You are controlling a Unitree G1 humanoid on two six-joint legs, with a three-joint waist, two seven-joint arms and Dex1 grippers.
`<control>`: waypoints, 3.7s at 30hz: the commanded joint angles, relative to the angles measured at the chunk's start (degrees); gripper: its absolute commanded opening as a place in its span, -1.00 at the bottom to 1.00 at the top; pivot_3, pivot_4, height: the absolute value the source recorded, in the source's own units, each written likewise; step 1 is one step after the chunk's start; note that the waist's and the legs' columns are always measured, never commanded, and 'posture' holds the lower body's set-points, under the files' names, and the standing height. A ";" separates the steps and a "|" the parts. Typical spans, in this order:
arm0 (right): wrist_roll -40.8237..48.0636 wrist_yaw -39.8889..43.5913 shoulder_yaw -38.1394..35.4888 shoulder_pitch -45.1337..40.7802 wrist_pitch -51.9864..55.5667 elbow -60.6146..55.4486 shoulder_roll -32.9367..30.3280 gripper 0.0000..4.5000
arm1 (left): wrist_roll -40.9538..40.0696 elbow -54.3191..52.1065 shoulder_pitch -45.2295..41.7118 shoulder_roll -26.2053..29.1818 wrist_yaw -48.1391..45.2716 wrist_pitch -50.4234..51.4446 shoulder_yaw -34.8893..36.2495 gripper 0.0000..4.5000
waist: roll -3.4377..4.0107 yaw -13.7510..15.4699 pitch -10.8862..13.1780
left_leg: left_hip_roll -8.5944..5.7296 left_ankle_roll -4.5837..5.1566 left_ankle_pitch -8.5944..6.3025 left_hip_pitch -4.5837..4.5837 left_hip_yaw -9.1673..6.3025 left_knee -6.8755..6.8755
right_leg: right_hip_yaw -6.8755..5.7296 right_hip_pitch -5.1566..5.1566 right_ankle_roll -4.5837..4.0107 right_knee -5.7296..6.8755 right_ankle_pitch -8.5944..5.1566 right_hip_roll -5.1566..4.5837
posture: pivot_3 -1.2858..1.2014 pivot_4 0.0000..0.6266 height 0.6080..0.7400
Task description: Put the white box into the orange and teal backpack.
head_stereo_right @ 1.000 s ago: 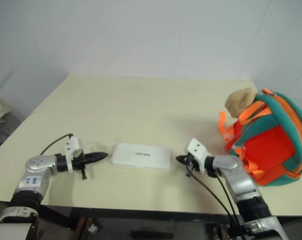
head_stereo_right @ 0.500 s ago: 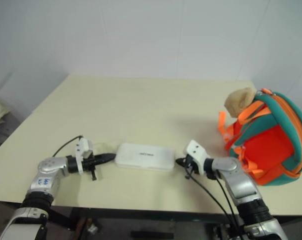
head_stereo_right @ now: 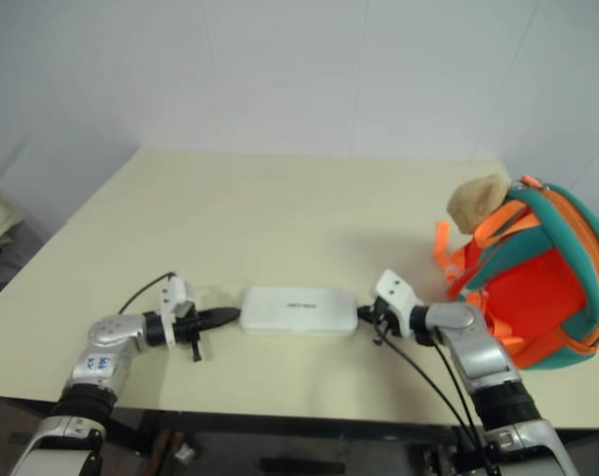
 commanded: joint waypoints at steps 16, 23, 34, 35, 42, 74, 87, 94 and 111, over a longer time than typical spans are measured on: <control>1.75 1.32 -1.56 3.89 6.62 -8.68 -3.22 -1.00 | -0.05 -1.41 -1.16 3.73 0.86 -2.10 1.11 -0.99 | 0.00 -0.03 0.00 | 0.00 0.02 -0.01 0.00 0.02 -0.01 | 0.02 -0.01 -0.01 -0.02 0.02 0.00 | 0.03 -0.52 1.00; 5.59 6.89 -5.14 4.78 12.98 -11.60 -13.14 -0.27 | -5.72 -7.35 1.63 11.64 -3.44 14.31 3.90 -0.73 | 0.00 -0.17 0.00 | 0.00 0.04 -0.06 -0.01 0.03 -0.05 | 0.03 -0.03 -0.02 -0.08 0.01 -0.01 | 0.03 -0.52 1.00; 15.18 2.82 -10.40 -8.01 32.30 -5.05 -9.65 1.00 | -6.61 -4.02 -6.78 14.32 -2.38 44.84 -0.38 0.82 | 0.00 -0.12 0.00 | 0.02 0.06 -0.04 -0.02 0.04 0.00 | 0.05 -0.06 -0.08 -0.05 0.04 0.00 | 0.03 -0.52 1.00; 16.59 0.51 -11.44 -10.61 36.73 -3.49 -7.37 1.00 | -7.55 -2.30 -9.00 12.75 -1.88 47.16 -0.11 0.94 | -0.01 -0.13 0.00 | 0.02 0.06 -0.04 -0.02 0.04 -0.01 | 0.05 -0.06 -0.09 -0.06 0.04 0.00 | 0.03 -0.52 1.00; 18.95 -9.73 -13.55 -18.48 54.21 0.11 -1.45 1.00 | -6.22 6.09 -17.13 8.89 1.94 63.19 -3.40 0.99 | 0.00 0.00 -0.01 | 0.01 0.04 -0.01 -0.60 0.02 0.05 | 0.09 -0.62 -0.02 0.23 0.03 0.03 | 0.03 -0.52 1.00; 23.61 -16.47 -10.54 -14.10 60.90 -4.82 4.36 1.00 | -12.96 4.76 -18.28 -0.39 7.07 75.21 0.71 0.99 | 0.00 -0.01 -0.01 | -0.02 0.08 -0.02 -0.62 0.03 0.28 | 0.20 -0.60 0.09 0.34 0.02 0.04 | 0.03 -0.52 1.00; 24.31 -17.30 -10.06 -14.69 60.20 -5.59 7.79 1.00 | -13.39 6.33 -18.69 -3.16 8.50 74.45 2.23 0.99 | -0.01 -0.08 -0.02 | -0.02 0.06 0.01 -0.52 0.03 0.29 | 0.24 -0.58 0.09 0.50 0.03 0.04 | 0.03 -0.52 1.00; 24.62 -17.86 -9.56 -15.11 60.72 -7.13 9.14 1.00 | -13.51 7.83 -19.72 -4.69 8.85 73.93 3.17 0.99 | -0.01 -0.06 -0.02 | -0.02 0.07 0.02 -0.50 0.03 0.29 | 0.24 -0.57 0.09 0.51 0.03 0.04 | 0.03 -0.52 1.00; 25.06 -17.30 -8.31 -14.62 58.72 -9.39 9.79 1.00 | -17.59 2.83 -19.22 -1.43 2.04 77.12 4.11 0.14 | -0.01 -0.36 -0.01 | -0.02 0.07 0.01 -0.57 0.03 0.22 | 0.25 -0.66 0.09 0.46 0.03 0.06 | 0.03 -0.52 1.00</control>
